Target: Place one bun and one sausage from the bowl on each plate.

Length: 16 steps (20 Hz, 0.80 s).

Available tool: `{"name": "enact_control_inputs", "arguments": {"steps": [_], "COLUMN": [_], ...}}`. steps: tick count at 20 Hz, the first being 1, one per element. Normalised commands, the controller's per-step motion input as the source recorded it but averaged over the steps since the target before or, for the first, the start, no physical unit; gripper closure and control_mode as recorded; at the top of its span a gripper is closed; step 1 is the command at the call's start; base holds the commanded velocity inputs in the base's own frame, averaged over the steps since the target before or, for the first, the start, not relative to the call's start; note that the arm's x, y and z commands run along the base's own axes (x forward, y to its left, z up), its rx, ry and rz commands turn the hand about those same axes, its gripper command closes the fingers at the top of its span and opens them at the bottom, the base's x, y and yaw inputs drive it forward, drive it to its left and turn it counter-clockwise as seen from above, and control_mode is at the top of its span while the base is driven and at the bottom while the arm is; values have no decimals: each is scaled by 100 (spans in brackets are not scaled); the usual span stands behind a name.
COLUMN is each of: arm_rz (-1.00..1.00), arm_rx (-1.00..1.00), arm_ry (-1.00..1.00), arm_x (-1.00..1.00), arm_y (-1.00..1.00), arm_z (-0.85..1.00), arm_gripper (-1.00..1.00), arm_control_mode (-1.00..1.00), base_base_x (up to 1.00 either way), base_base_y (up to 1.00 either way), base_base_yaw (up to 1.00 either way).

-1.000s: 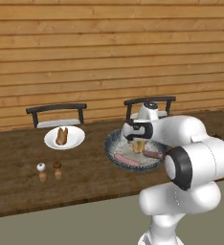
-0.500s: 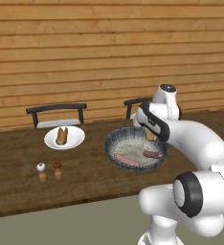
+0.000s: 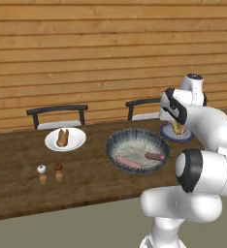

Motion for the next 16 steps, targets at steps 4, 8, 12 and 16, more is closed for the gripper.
{"name": "enact_control_inputs", "arguments": {"steps": [4, 8, 12, 16], "arm_rz": [0, 0, 2, 4], "arm_rx": [1, 2, 5, 9], "arm_ry": [11, 13, 18, 22], "arm_x": [48, 67, 86, 97], "arm_y": [-82, -59, -44, -43], "arm_z": [-29, -52, -60, -49], "arm_gripper": [100, 100, 100, 100], "arm_control_mode": [-100, -100, -100, -100], "base_base_x": [0, 0, 0, 0], "base_base_y": [0, 0, 0, 0], "base_base_yaw": [0, 0, 0, 0]}}
